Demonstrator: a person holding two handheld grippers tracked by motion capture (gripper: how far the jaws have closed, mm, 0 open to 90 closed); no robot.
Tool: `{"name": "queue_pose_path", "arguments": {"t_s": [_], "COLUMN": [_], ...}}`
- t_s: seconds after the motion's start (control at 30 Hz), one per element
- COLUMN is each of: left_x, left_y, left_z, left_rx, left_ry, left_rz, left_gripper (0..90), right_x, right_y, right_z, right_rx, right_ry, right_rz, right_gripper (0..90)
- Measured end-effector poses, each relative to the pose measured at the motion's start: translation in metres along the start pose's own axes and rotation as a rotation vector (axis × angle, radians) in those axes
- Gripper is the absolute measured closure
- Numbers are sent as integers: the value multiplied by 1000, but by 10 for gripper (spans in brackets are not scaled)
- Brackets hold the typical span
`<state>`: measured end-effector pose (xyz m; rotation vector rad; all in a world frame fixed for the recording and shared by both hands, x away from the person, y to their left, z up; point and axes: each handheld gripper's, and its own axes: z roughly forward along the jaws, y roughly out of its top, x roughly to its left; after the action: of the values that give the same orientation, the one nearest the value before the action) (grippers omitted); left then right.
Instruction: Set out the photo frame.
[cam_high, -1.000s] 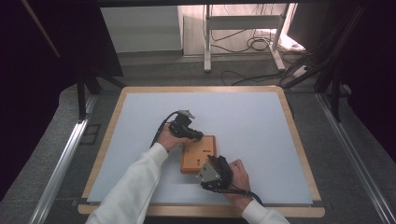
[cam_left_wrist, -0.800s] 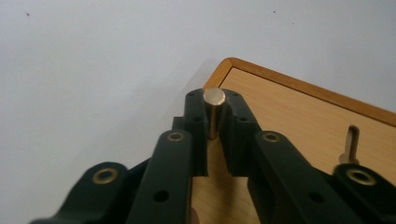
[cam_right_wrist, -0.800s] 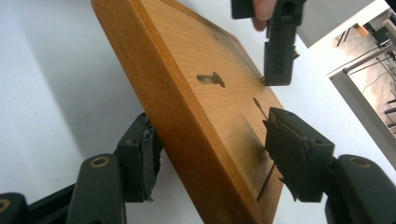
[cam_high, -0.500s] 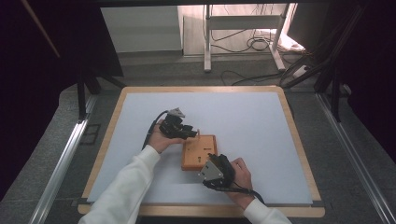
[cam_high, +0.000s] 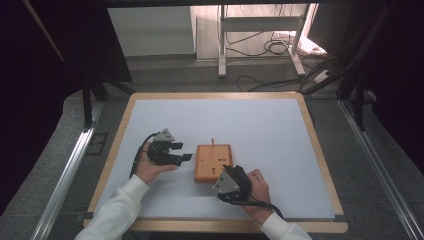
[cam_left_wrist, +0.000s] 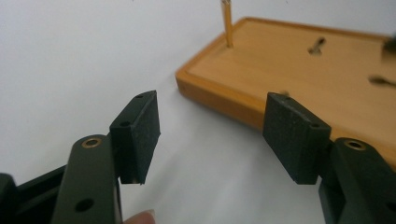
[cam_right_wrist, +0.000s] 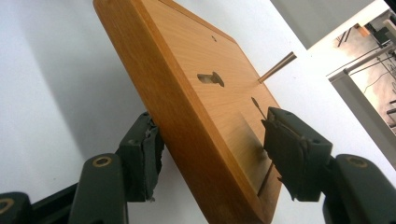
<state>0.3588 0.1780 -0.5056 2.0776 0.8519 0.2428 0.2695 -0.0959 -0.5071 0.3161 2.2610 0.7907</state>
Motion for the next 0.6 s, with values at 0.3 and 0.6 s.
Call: {"name": "queue_pose_path", "arguments": {"t_s": [0.3, 0.6], "left_x": [-3, -7], "left_y": [-20, -36], "left_z": [-15, -18], "left_rx": [-21, 1], "left_ry": [-10, -9], "left_rz": [-20, -23], "left_gripper": [341, 338], "right_x": [-5, -10], "right_y": [0, 2], "right_z": [-1, -4], "right_rx": [-1, -4], "right_ry": [-12, -30], "right_rz": [9, 1], "right_gripper": [402, 436]}}
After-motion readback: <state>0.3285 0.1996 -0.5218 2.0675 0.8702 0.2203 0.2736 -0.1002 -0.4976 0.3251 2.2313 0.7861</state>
